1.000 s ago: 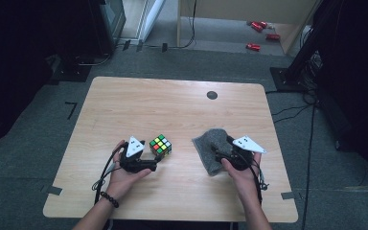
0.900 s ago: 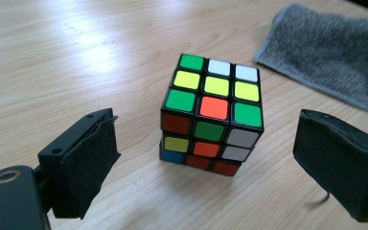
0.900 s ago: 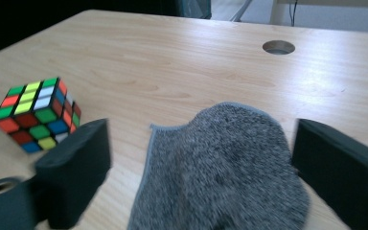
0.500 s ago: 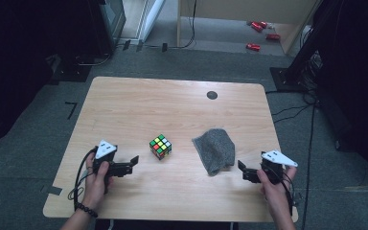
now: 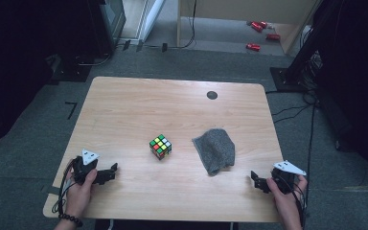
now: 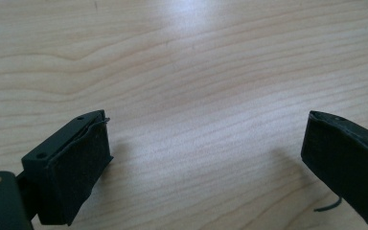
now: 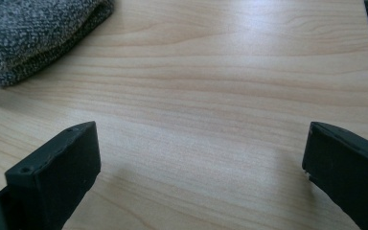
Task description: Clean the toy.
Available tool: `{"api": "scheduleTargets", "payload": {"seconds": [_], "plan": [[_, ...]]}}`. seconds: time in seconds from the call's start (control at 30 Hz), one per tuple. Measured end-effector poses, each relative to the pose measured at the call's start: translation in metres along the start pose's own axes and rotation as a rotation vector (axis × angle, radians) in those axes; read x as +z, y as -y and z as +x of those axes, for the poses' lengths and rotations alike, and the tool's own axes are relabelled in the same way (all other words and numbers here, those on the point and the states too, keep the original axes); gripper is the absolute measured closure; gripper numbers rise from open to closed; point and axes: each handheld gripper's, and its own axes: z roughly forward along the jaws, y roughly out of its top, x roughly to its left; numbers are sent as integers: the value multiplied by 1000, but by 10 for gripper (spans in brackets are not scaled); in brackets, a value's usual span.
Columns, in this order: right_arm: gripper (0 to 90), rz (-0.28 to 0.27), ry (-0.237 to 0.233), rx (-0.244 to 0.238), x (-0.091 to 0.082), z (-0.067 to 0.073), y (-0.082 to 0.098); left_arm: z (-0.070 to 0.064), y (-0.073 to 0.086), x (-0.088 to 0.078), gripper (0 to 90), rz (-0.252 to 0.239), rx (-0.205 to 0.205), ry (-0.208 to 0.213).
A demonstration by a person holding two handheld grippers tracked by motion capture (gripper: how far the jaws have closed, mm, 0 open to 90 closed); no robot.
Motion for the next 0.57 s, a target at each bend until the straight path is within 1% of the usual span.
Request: {"api": "scheduleTargets", "payload": {"seconds": [0.03,0.1,0.17,0.2,0.37,0.57], "plan": [[0,-4,5,-4,0,0,0,0,0,1,28,11,2,-2],[0,14,2,-16,1,1,0,1,0,1,25,18,3,0],[0,47,13,-47,3,3,0,1,0,1,24,18,6,0],[0,51,16,-59,3,4,0,0,0,1,24,19,8,2],[0,52,12,-59,3,4,0,0,-1,2,20,21,9,1],[0,52,27,-43,4,6,0,-1,-1,2,17,21,1,-5]]}}
